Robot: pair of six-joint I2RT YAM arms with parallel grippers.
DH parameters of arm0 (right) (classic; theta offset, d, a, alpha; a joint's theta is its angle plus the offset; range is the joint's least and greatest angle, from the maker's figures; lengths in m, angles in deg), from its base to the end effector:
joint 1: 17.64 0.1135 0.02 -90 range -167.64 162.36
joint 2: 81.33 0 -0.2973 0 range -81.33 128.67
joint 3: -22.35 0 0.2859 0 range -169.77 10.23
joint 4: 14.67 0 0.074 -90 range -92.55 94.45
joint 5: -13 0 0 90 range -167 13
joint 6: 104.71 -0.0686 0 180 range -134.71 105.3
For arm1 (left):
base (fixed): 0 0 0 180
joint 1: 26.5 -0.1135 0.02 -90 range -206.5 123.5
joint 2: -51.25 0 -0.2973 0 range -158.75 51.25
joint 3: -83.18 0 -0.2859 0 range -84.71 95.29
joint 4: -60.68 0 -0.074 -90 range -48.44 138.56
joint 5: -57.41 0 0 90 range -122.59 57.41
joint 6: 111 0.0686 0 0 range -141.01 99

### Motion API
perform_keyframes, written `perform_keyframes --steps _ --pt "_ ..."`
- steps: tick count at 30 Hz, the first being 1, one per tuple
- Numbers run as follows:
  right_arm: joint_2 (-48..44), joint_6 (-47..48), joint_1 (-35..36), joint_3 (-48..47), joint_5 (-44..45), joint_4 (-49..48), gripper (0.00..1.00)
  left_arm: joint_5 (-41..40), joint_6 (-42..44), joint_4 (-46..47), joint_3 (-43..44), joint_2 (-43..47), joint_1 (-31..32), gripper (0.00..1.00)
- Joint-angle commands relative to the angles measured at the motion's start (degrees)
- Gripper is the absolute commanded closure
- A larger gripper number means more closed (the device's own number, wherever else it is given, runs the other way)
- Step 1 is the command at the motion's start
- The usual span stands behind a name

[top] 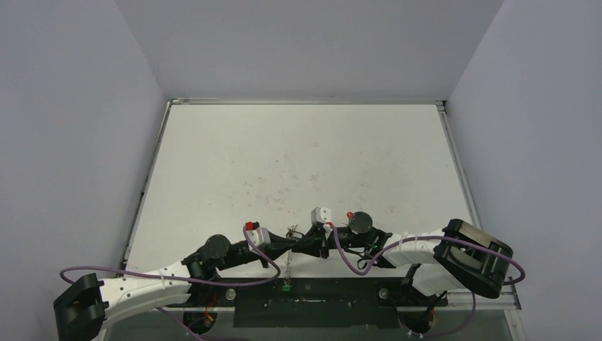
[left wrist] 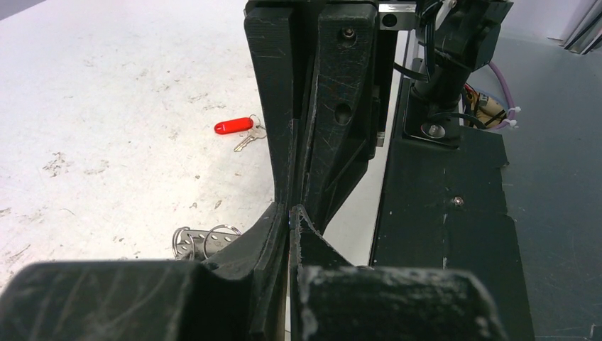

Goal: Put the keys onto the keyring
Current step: Adjust the key on the keyring.

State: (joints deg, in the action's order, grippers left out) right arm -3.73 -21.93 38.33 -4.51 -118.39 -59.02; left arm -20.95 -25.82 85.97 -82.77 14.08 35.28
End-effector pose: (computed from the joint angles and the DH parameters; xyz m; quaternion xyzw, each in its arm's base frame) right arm 0.1089 0.2423 0.1685 -0.5024 0.5379 0.5511 0.3931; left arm 0.0763 -0.1714 0.1862 0.3932 0.5717 -0.4522 0.5604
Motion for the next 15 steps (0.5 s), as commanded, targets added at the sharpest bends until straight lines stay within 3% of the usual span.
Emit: perform_keyframes --steps 1,7,9,10,15 --pt "0.2 -0.4 0.4 -1.7 0.8 -6.7 1.00 2.2 -0.3 5.1 0.9 1.3 0.3 1.00" --pt "-2.2 -0.3 0.4 -0.1 2.5 -5.0 1.00 1.9 0.9 1.1 1.5 3.6 0.3 0.98" --pt "-3.1 0.1 0.4 0.0 2.6 -3.6 1.00 1.1 1.4 -1.1 2.3 4.7 0.4 0.64" --pt "-3.6 0.4 0.4 0.1 2.8 -3.0 1.00 1.0 2.0 -2.6 2.8 5.3 0.3 0.55" --pt "-5.2 2.0 0.4 0.1 3.5 -0.1 1.00 -1.2 4.3 -12.1 5.5 10.7 0.3 0.51"
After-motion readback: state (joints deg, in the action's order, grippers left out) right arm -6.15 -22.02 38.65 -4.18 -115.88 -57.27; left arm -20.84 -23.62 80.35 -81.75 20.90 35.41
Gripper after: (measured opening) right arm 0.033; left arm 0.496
